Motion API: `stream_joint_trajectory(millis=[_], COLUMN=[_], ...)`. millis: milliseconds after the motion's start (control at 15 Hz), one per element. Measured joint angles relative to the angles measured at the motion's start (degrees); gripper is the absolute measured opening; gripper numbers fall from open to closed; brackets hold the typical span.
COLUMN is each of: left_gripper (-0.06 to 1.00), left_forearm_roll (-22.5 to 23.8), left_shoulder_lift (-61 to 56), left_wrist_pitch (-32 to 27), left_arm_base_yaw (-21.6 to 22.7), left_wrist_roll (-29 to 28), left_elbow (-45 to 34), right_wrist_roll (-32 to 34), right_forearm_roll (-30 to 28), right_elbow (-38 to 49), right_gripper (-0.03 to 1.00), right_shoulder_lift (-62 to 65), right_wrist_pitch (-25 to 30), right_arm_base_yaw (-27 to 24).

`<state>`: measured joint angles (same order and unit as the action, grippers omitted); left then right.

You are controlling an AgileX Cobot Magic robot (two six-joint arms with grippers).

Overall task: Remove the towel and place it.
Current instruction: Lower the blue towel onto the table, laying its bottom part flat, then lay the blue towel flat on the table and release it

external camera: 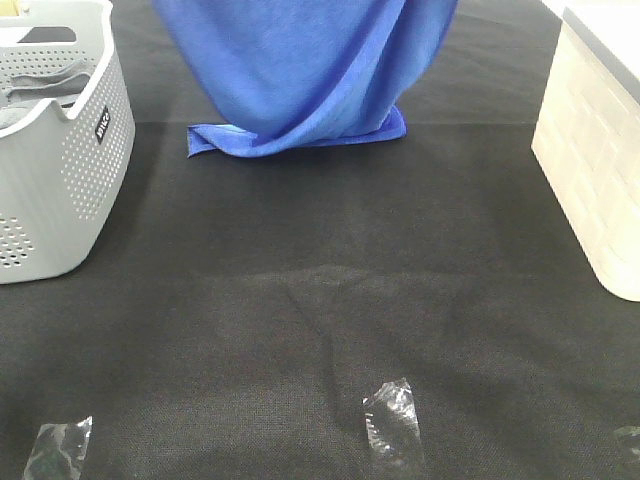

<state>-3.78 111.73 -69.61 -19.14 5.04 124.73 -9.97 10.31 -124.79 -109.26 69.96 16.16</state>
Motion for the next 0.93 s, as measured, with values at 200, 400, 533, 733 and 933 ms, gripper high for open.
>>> stream_joint_trajectory(millis=[200, 400, 533, 733, 933], left_gripper=[0.0, 0.0, 0.0, 0.0, 0.0], left_forearm_roll=[-1.0, -2.5, -3.7, -8.0, -13.8], left_shoulder_lift=[-11.4, -22.1, -26.5, -31.9, -37.6], left_wrist_pitch=[0.1, 0.3, 0.7, 0.9, 0.9], left_arm_base_yaw=[-1.6, -1.9, -2.1, -2.1, -2.1], left_wrist_roll=[0.0, -0.6, -1.1, -1.7, -1.9], left_elbow=[-13.2, -25.7, -30.9, -39.6, -48.9], right_wrist_roll=[1.7, 3.3, 4.2, 5.3, 6.1], right_forearm_roll=[1.1, 3.2, 4.1, 6.2, 8.4], right_elbow=[12.9, 24.1, 29.6, 38.2, 47.4], right_gripper=[0.03, 0.03, 0.03, 0.03, 0.03], right_shoulder_lift=[9.4, 18.9, 22.8, 27.6, 33.1], right_wrist_pitch=[0.2, 0.2, 0.1, 0.1, 0.0], right_arm_base_yaw=[0.1, 0.4, 0.6, 0.6, 0.6])
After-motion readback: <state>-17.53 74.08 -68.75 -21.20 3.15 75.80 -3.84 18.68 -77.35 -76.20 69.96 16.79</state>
